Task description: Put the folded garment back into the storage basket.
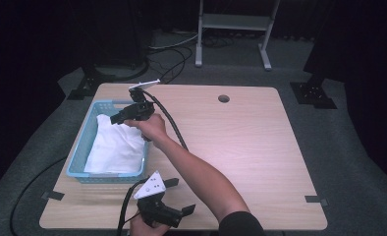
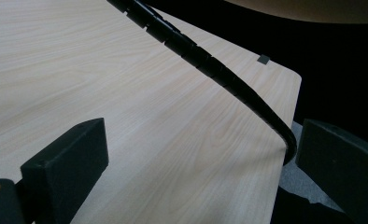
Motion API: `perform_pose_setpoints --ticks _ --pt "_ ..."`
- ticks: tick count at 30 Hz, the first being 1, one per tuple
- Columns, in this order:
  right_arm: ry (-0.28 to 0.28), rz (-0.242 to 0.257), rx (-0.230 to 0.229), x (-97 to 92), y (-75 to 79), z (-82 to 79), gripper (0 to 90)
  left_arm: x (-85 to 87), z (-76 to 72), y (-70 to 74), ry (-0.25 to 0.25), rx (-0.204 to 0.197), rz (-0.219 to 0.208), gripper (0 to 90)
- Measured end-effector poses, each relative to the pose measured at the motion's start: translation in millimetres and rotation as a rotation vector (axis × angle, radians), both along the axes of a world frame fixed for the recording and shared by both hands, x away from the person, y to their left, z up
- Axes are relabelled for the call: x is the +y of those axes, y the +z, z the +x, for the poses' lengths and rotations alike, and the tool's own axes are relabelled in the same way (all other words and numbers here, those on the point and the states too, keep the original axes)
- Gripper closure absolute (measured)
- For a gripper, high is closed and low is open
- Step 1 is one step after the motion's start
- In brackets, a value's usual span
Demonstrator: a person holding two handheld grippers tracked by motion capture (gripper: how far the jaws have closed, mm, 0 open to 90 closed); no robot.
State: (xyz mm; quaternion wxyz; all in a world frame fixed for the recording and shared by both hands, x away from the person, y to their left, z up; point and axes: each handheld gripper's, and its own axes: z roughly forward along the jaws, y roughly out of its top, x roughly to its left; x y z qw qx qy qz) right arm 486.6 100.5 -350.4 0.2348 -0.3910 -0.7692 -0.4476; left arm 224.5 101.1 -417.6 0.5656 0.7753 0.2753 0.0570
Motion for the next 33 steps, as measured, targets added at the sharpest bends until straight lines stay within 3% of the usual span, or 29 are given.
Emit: perform_pose_setpoints --ticks 20,33 --pt "0.039 0.076 -0.013 -27.1 5.8 -7.2 52.6 -5.5 -0.6 -0.8 -0.013 -0.002 0.012 2.1" --pt "0.057 0.141 -0.041 -49.8 6.5 -12.5 35.7 -5.6 0.5 -2.1 -0.014 0.000 0.019 2.1"
